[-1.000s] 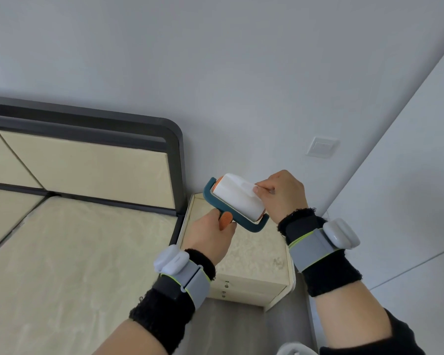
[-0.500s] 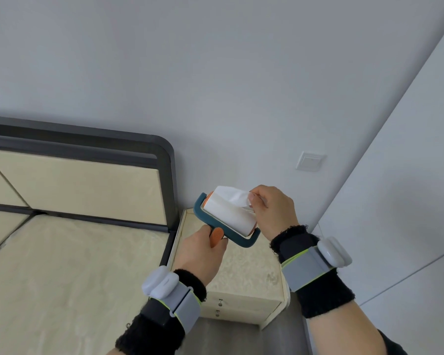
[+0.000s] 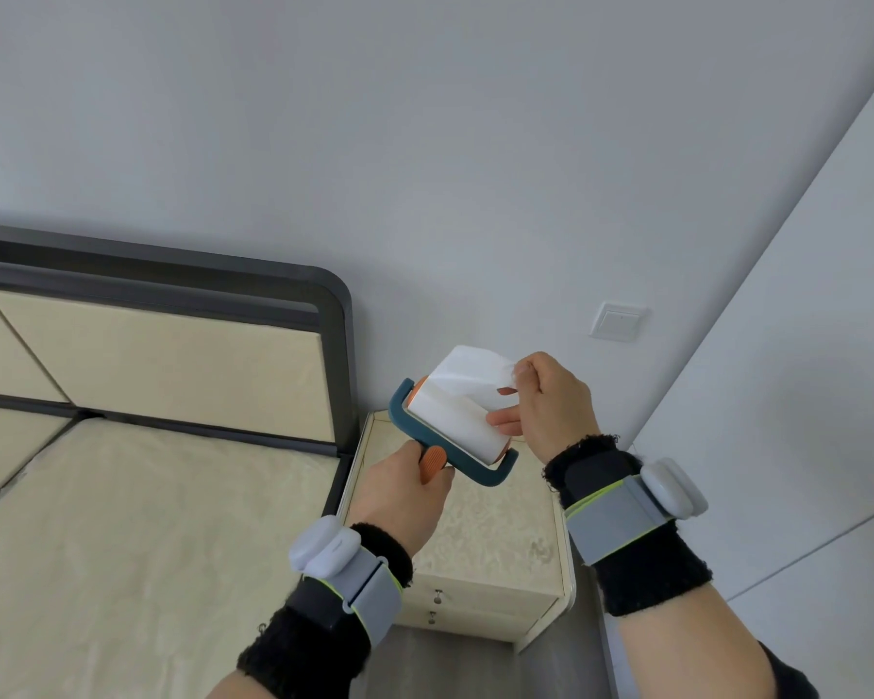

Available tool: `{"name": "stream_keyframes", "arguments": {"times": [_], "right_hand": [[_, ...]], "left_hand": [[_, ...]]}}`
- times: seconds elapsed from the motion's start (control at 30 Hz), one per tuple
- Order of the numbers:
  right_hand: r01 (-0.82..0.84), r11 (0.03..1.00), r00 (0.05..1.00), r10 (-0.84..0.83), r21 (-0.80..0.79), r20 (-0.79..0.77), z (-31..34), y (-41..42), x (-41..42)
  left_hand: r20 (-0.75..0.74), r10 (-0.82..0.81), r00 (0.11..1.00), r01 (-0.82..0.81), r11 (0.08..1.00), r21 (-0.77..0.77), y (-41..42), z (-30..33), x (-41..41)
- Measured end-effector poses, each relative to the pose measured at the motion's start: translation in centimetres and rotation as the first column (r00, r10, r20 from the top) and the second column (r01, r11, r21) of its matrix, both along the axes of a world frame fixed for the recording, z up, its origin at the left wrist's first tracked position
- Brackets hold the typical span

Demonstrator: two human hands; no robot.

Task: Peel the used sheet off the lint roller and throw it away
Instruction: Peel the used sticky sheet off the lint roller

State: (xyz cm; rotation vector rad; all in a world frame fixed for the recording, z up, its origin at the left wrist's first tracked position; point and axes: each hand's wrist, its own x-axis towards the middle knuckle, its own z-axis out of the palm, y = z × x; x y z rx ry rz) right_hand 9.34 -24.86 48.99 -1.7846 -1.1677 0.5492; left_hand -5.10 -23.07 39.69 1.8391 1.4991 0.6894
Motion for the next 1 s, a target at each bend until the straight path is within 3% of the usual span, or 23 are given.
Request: {"name": "stream_keyframes", "arguments": {"times": [0.63,0.87,1.0], "right_hand": [[0.247,0.939,0.964,-0.213,0.239,-0.160,0.2,0.2,1.7],[0.304,0.936,0.952,-0.304,0.177,-0.029,-2.5,0.3,3.5],[0.328,0.943,0.939,-0.331,0.050,0.089,-5.1,0.1,5.0]], "left_hand": [[0.018,0.017,1.000,-0.017,1.000,-0.015,-0.1,0.2,0.2],[0.088,0.077,0.993,-0.072,0.996,-0.054,-0.2,-0.5,0.6],[0.109,0.135,0.985,-0.120,0.983,-0.139,-0.2,-1.2,1.0]]}}
